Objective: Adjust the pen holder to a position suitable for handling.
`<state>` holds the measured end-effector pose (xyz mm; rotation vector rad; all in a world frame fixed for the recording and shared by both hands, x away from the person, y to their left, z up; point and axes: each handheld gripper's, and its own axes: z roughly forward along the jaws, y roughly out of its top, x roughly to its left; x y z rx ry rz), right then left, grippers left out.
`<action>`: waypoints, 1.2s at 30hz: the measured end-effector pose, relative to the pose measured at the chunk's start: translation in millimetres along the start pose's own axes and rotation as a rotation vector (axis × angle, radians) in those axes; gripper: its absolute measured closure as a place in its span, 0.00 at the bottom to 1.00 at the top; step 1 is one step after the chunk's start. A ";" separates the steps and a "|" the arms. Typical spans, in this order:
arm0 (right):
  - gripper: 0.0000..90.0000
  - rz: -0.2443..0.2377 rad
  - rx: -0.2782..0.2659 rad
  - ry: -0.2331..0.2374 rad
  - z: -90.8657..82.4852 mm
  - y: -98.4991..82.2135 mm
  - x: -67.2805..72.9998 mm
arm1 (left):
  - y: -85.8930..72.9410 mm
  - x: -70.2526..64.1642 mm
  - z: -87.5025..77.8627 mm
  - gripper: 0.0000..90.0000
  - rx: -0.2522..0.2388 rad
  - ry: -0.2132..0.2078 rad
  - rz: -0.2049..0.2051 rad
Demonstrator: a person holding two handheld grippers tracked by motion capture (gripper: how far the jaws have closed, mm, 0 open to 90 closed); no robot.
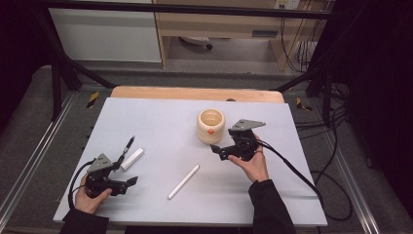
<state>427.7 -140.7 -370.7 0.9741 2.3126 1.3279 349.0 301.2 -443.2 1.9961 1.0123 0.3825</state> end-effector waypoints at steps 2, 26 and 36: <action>0.11 -0.007 -0.001 -0.001 2.5 5.5 0.1 | 0.1 -0.2 0.1 0.06 -0.001 0.000 -0.002; 0.51 -0.088 0.059 0.021 52.2 44.8 -16.7 | 0.1 0.0 0.1 0.06 0.000 -0.006 -0.003; 0.65 -0.113 0.118 0.036 71.0 46.3 -21.4 | 0.1 -0.1 0.5 0.07 0.003 -0.008 0.000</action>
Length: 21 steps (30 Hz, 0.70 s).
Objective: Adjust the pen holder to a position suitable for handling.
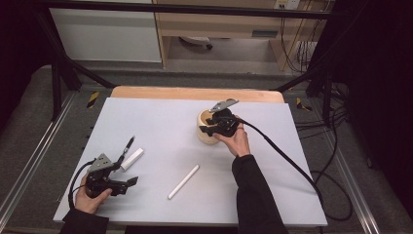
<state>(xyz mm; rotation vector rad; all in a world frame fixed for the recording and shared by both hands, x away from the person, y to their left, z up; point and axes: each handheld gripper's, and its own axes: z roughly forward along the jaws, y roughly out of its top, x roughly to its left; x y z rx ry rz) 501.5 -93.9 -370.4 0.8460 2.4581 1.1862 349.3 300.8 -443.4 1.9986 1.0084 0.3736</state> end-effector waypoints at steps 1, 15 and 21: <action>0.67 -0.004 0.004 0.001 2.6 -0.2 -0.9 | -0.1 0.0 0.2 0.07 0.001 -0.001 0.000; 0.80 -0.028 0.024 0.029 8.7 -1.0 -5.4 | 0.1 0.0 0.1 0.07 0.001 -0.002 0.002; 0.84 -0.031 0.038 0.049 8.1 -1.5 -4.2 | 0.2 -0.3 0.0 0.07 0.001 -0.002 0.003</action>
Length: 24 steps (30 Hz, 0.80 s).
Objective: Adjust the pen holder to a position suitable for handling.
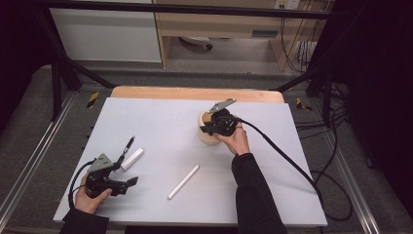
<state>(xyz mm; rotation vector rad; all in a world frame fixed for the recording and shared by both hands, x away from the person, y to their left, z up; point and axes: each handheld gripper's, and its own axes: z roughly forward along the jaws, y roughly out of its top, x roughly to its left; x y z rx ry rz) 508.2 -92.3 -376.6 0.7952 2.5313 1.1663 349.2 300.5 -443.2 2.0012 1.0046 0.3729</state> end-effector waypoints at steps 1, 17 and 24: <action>0.84 -0.005 0.002 0.003 -0.2 -0.1 0.4 | 0.0 -0.1 0.0 0.07 -0.001 0.000 -0.001; 0.89 0.016 0.050 0.062 -3.7 -0.9 8.2 | 0.2 -0.2 -0.5 0.07 -0.004 0.000 -0.002; 0.89 0.025 0.033 0.084 -10.7 2.0 11.1 | 0.1 -0.3 -0.1 0.07 -0.004 -0.001 -0.002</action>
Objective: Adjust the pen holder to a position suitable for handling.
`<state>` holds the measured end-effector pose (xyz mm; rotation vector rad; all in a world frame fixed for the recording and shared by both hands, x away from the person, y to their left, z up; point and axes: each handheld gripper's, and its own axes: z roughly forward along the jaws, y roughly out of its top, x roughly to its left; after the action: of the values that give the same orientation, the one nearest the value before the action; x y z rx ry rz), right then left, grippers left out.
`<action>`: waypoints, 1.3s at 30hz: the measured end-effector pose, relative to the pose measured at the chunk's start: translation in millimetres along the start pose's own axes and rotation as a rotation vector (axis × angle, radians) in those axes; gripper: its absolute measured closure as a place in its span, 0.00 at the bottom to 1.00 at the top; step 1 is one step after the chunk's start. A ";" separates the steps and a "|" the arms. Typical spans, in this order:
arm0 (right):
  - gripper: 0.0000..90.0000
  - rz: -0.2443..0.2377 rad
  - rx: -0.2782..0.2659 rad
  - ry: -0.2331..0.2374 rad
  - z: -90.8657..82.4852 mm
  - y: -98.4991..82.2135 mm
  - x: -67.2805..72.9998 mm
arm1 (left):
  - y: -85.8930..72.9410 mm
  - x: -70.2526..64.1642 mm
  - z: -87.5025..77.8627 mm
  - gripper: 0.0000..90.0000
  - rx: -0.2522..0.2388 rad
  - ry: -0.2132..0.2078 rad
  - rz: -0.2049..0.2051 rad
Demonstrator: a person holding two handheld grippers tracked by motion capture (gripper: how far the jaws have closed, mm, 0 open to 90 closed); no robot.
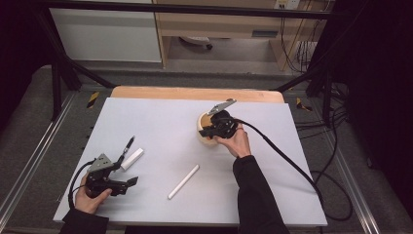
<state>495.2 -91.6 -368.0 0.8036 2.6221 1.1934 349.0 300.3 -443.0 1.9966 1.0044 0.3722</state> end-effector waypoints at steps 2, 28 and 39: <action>0.89 0.000 -0.003 0.004 -1.8 0.5 0.9 | 0.0 0.0 0.0 0.07 0.000 0.000 0.000; 0.89 0.047 0.048 0.085 -0.4 -7.3 33.8 | 0.3 -1.3 0.0 0.07 0.005 -0.003 0.005; 0.89 0.061 0.050 0.089 1.1 -8.6 35.1 | 0.4 -2.0 0.5 0.07 0.006 -0.003 0.006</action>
<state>462.3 -77.0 -372.2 0.8642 2.7274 1.2098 348.3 298.3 -442.8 2.0059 0.9986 0.3692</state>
